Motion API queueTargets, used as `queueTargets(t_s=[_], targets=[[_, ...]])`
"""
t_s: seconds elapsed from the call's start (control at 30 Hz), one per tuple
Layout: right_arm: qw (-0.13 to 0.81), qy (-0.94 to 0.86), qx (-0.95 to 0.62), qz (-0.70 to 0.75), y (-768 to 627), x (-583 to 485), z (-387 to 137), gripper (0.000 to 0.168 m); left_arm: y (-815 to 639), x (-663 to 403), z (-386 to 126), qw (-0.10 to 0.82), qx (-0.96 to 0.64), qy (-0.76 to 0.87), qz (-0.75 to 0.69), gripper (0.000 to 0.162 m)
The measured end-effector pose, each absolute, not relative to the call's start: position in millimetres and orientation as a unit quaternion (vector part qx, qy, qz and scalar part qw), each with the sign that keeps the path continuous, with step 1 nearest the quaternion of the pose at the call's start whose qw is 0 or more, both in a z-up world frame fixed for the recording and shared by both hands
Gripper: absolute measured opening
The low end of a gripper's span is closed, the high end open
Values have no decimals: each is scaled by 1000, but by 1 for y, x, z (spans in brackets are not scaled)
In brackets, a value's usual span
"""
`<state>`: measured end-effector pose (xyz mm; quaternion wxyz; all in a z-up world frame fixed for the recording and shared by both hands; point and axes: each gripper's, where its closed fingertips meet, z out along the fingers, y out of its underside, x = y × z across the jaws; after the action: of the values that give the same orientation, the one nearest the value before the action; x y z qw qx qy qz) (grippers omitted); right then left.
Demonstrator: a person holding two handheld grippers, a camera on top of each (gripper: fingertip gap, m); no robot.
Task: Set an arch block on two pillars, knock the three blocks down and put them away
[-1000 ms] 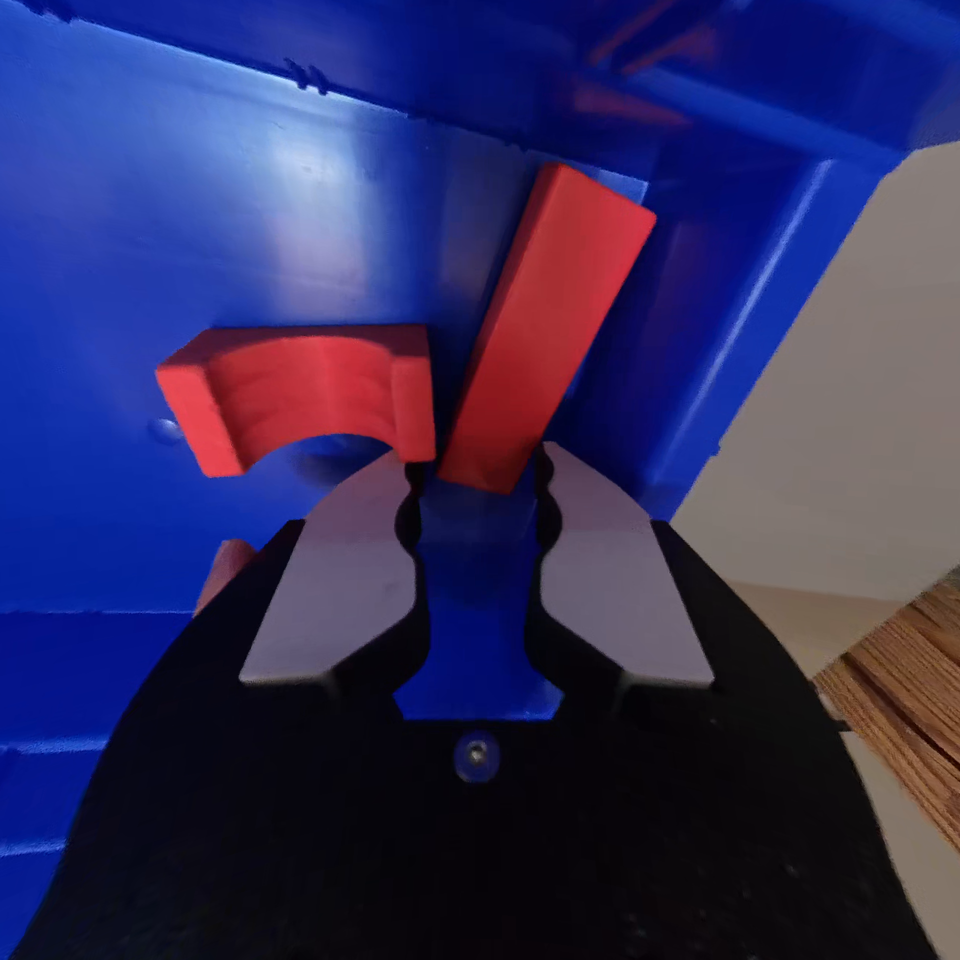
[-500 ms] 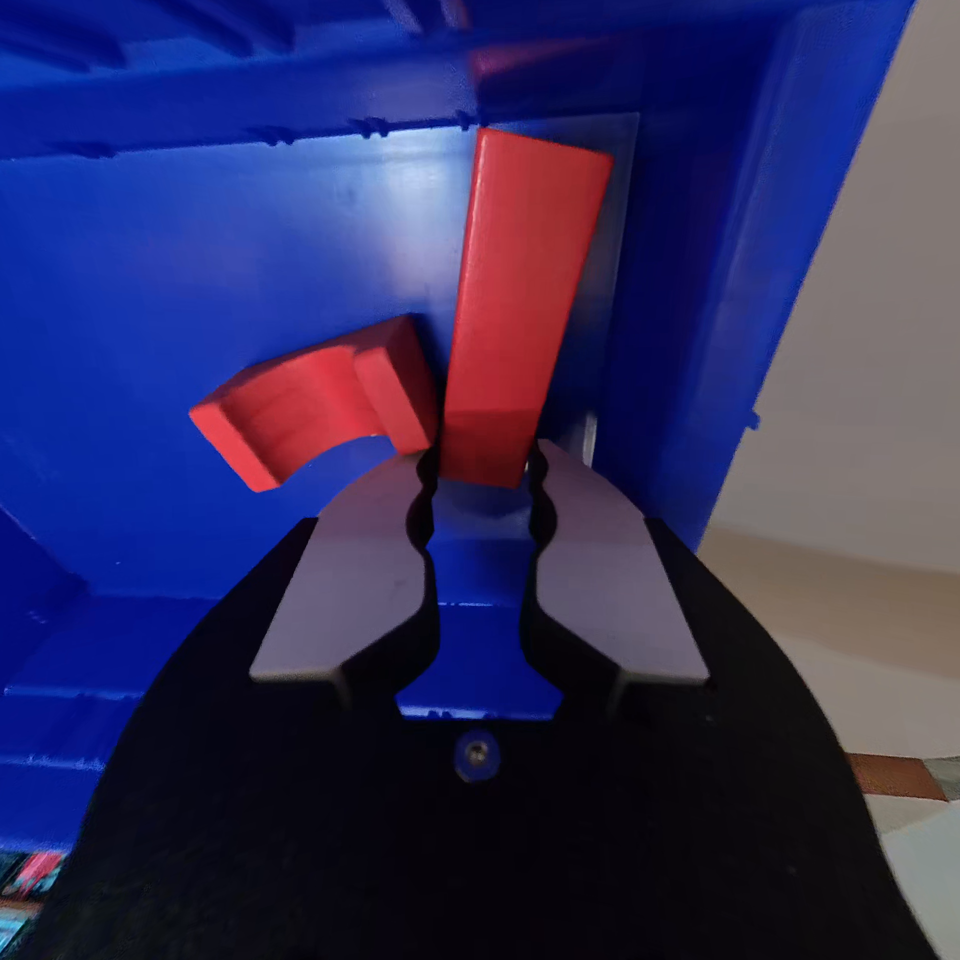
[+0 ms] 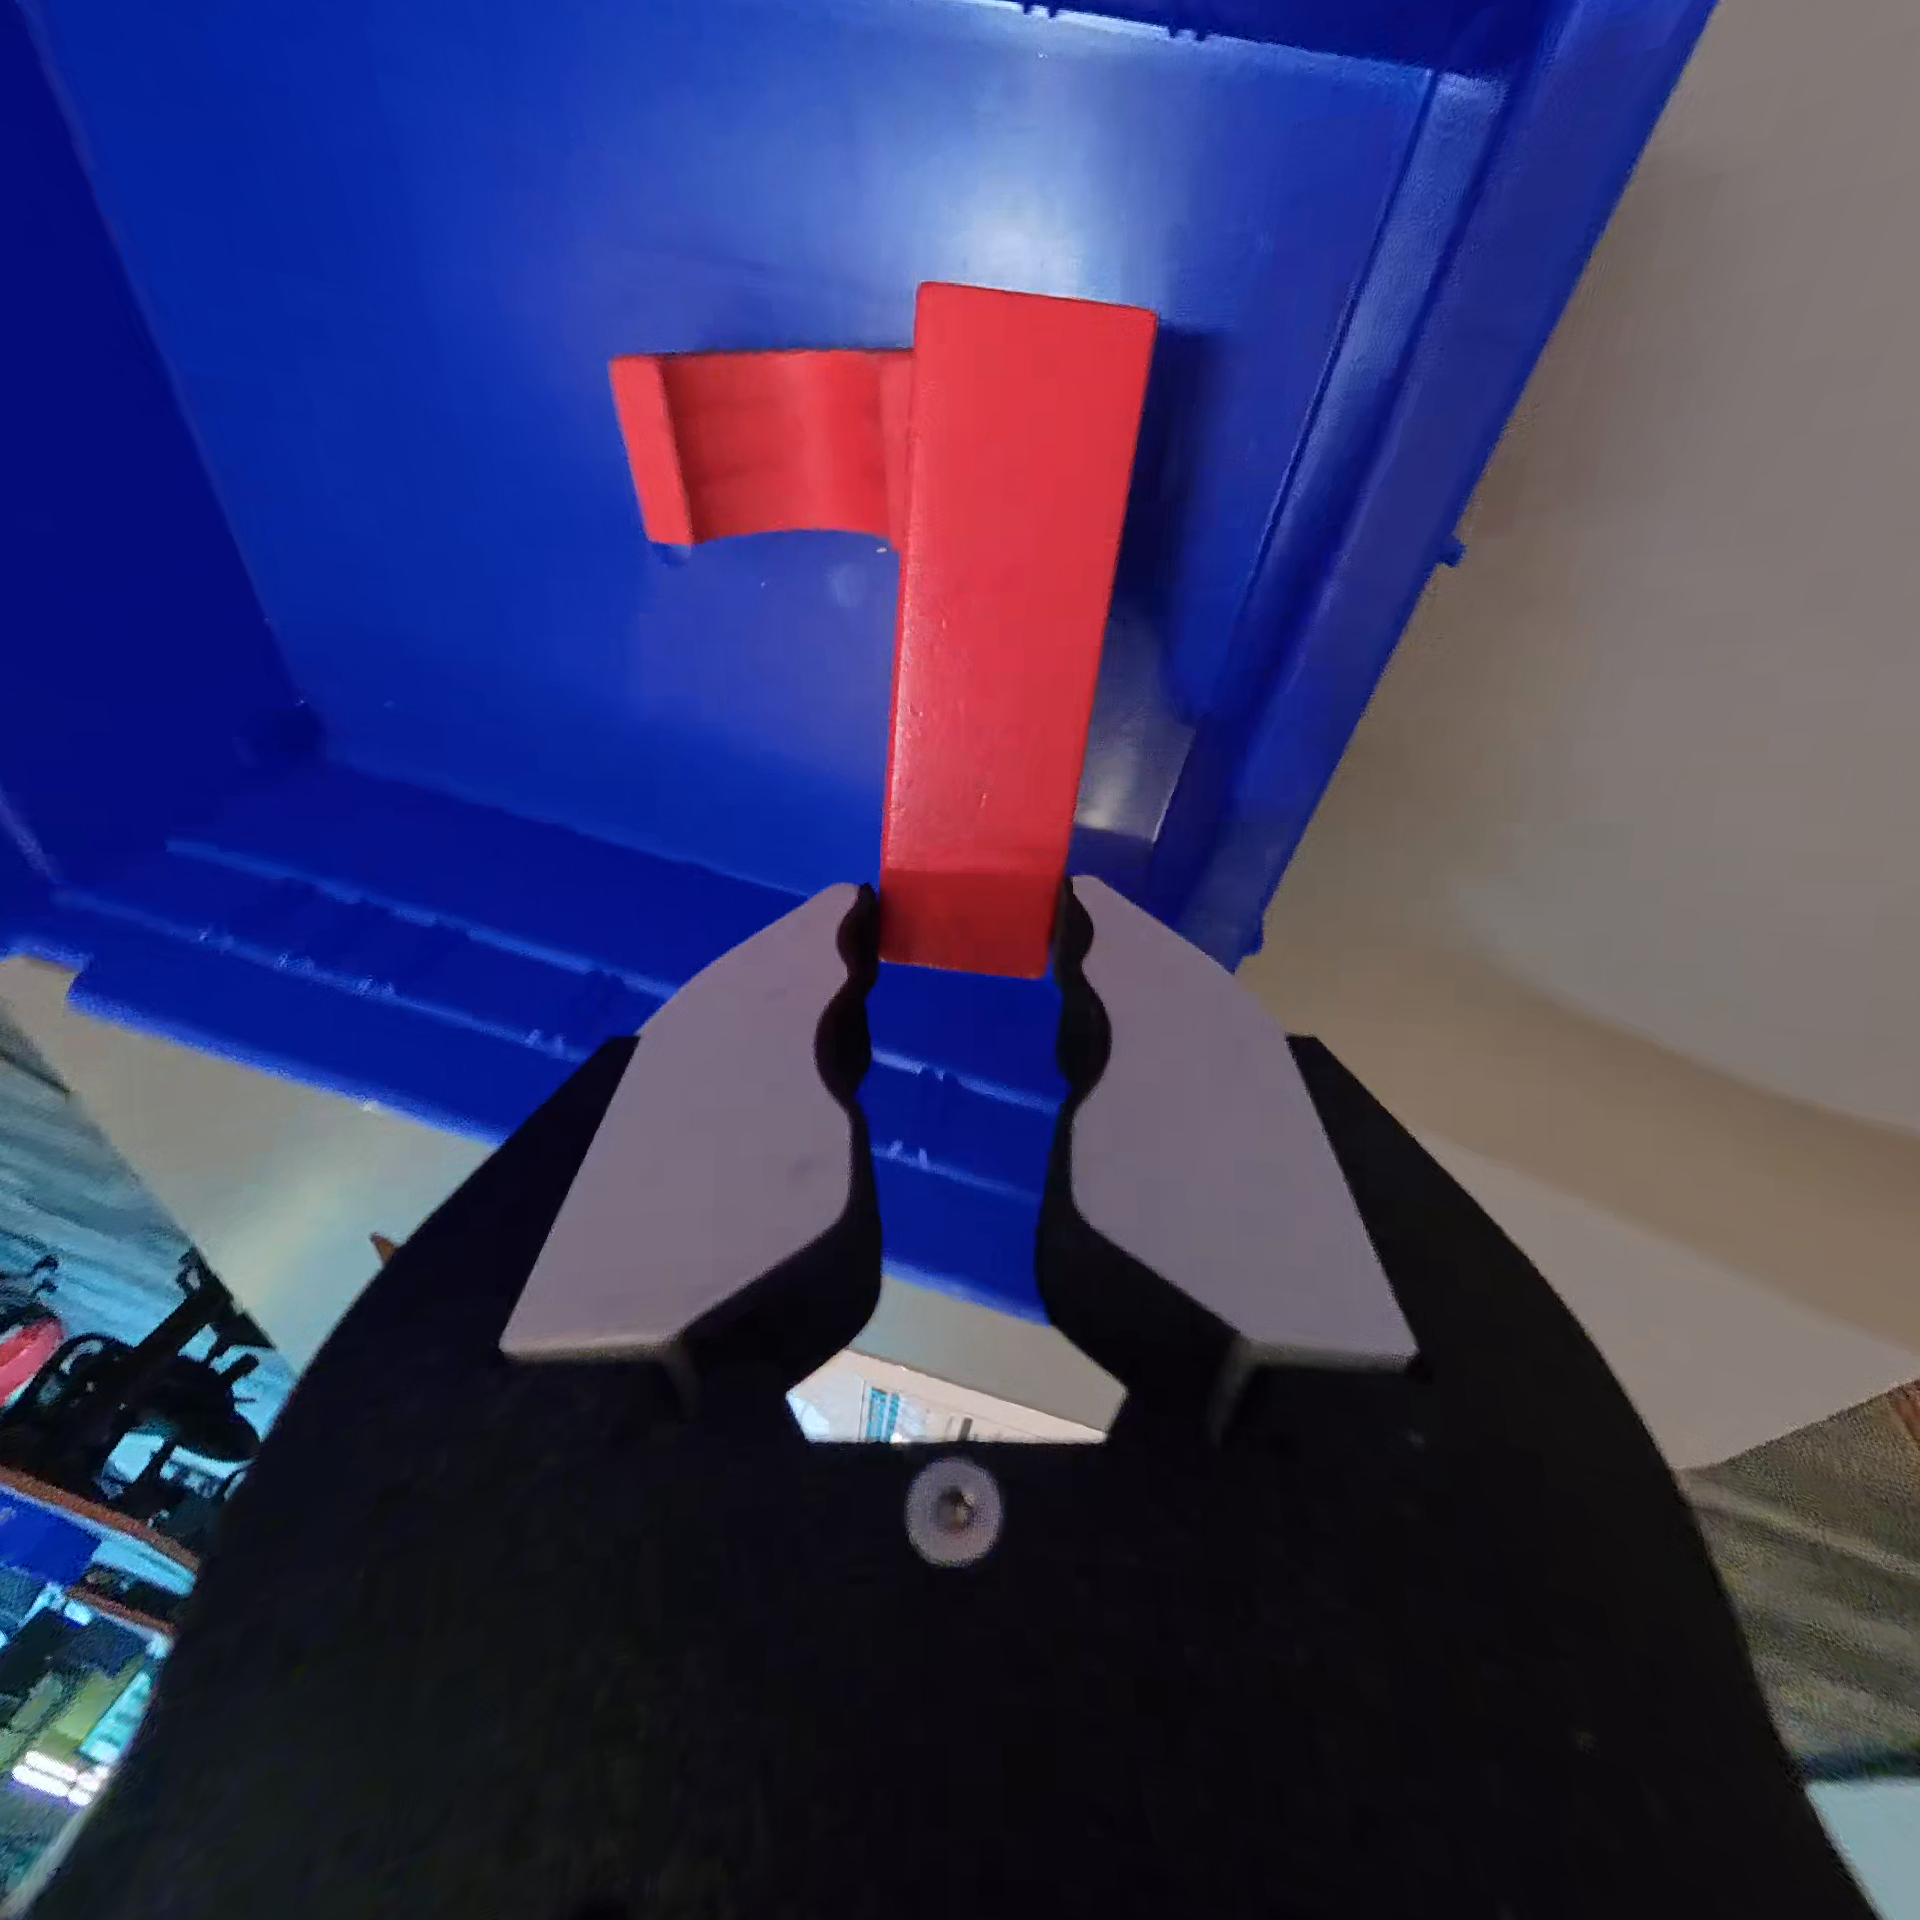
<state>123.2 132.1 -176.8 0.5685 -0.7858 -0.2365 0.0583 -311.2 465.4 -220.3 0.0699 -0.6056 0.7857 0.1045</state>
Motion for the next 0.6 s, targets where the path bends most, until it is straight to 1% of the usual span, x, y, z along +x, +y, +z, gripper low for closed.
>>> queueTargets(t_s=[0.07, 0.13, 0.23, 0.37, 0.5, 0.6], targets=[[574, -243, -780, 59, 133, 114, -175, 90, 465, -311, -207, 100, -619, 772, 105, 33], [583, -247, -771, 65, 135, 103, -170, 89, 458, -302, -191, 144, -641, 750, 68, 33], [598, -268, -752, 77, 139, 82, -159, 87, 439, -273, -164, 225, -664, 713, -24, 33], [622, -294, -719, 95, 150, 52, -139, 83, 400, -219, -132, 316, -655, 666, -169, 32], [643, -309, -689, 129, 165, 24, -119, 75, 358, -170, -123, 366, -622, 634, -278, 32], [658, -325, -661, 156, 179, 2, -96, 74, 323, -136, -128, 382, -589, 623, -344, 32]])
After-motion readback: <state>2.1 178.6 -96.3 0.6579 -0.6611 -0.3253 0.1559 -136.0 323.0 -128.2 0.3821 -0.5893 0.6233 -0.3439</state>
